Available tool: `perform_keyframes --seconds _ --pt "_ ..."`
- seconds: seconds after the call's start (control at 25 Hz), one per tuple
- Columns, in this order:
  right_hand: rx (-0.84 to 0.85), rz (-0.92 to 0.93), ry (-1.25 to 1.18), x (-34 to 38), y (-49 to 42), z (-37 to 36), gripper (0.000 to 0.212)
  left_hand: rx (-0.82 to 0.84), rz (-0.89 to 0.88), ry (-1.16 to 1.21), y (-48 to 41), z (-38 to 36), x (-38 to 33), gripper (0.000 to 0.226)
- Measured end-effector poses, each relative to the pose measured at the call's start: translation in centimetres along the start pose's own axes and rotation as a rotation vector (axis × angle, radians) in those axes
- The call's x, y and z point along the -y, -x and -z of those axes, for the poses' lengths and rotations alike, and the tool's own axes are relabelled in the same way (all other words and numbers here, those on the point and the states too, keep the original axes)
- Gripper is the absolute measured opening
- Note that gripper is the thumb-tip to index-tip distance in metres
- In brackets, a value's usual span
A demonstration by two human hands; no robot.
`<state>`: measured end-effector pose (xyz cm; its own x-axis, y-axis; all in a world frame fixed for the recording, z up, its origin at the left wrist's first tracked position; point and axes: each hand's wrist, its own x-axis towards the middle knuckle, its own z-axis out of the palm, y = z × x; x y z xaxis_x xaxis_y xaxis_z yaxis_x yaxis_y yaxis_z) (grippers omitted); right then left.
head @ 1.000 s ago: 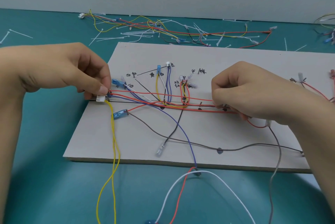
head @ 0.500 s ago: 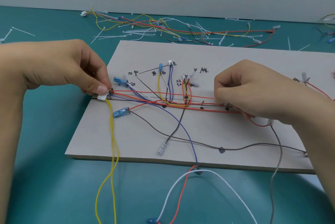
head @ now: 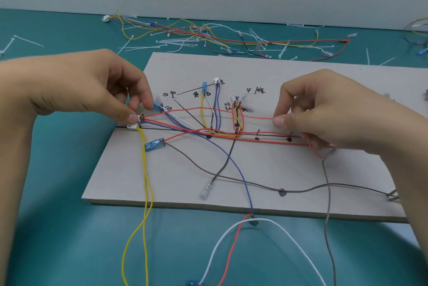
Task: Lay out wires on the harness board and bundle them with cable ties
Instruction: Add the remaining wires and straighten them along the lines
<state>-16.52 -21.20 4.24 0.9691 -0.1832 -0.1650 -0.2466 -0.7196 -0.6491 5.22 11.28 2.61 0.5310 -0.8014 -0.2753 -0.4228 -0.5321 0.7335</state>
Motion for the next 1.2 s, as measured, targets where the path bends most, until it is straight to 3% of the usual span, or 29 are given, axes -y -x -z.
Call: perform_keyframes --seconds 0.32,0.44,0.72,1.2 --pt "0.027 0.047 0.025 -0.3 0.1 0.8 0.014 -0.235 -0.156 -0.043 -1.1 -3.2 -3.7 0.025" --pt "0.058 0.058 -0.030 -0.2 0.2 1.1 0.013 -0.221 -0.221 -0.095 -1.6 -5.4 -5.6 0.016" --pt "0.186 0.044 0.038 -0.4 0.3 0.7 0.013 -0.176 -0.182 -0.174 -1.7 -6.8 -6.8 0.012" --pt "0.182 0.065 0.002 -0.2 0.4 0.8 0.012 -0.223 -0.198 -0.250 -2.1 -8.0 -7.2 0.010"
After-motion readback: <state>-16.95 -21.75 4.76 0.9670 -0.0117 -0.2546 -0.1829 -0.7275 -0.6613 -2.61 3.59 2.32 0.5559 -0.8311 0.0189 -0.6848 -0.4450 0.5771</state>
